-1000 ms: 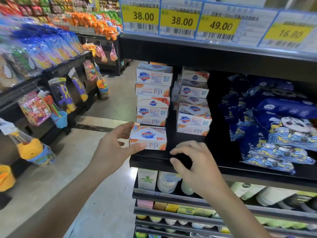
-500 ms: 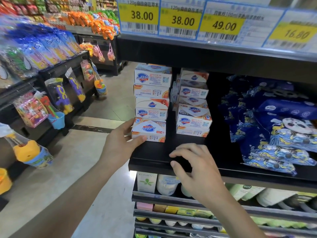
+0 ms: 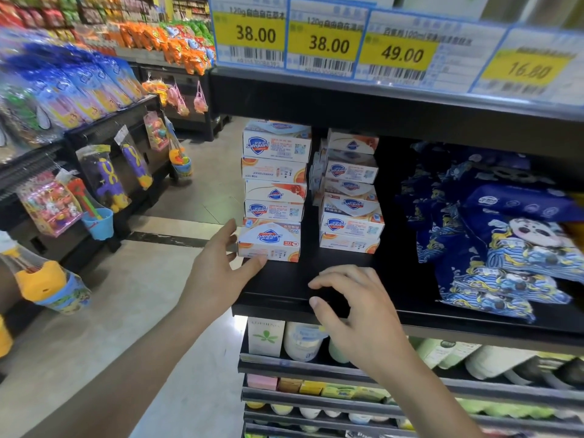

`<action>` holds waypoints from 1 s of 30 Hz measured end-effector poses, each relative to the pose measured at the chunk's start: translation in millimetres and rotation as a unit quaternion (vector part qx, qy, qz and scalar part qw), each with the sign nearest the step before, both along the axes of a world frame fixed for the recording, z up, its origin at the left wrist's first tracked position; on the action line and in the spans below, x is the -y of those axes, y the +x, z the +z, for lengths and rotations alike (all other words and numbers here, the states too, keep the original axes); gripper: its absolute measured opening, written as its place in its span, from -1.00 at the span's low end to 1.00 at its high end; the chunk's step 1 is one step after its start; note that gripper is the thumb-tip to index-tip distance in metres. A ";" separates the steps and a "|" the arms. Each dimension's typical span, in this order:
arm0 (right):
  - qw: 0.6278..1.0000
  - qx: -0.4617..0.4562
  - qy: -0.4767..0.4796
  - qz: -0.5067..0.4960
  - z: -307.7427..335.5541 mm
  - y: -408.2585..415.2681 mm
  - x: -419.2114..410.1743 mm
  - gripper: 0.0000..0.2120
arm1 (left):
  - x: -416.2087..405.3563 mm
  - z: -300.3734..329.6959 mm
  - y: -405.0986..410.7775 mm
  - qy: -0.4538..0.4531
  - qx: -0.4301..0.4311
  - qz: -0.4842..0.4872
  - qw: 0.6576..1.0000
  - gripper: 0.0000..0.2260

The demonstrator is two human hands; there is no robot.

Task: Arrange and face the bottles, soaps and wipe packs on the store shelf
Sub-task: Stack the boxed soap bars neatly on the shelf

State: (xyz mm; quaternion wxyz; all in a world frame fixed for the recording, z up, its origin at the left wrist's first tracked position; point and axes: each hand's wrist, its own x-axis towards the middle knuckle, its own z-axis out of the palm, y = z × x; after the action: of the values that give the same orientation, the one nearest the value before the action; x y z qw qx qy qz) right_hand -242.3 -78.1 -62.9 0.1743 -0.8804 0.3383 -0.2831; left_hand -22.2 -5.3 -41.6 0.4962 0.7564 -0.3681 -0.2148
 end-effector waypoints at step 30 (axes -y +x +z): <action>0.984 0.053 -0.143 -0.097 23.5 -4.3 78.2 -0.47 | -14.0 -6.5 -52.2 0.017 0.273 -0.160 0.948 -0.65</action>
State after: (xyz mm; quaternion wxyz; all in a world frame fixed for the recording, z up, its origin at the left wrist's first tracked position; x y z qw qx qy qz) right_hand -246.5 -156.3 -39.3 0.0360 -0.8430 0.3680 -0.3908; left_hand -74.4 8.7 -48.1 0.3229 0.7253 -0.6023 -0.0826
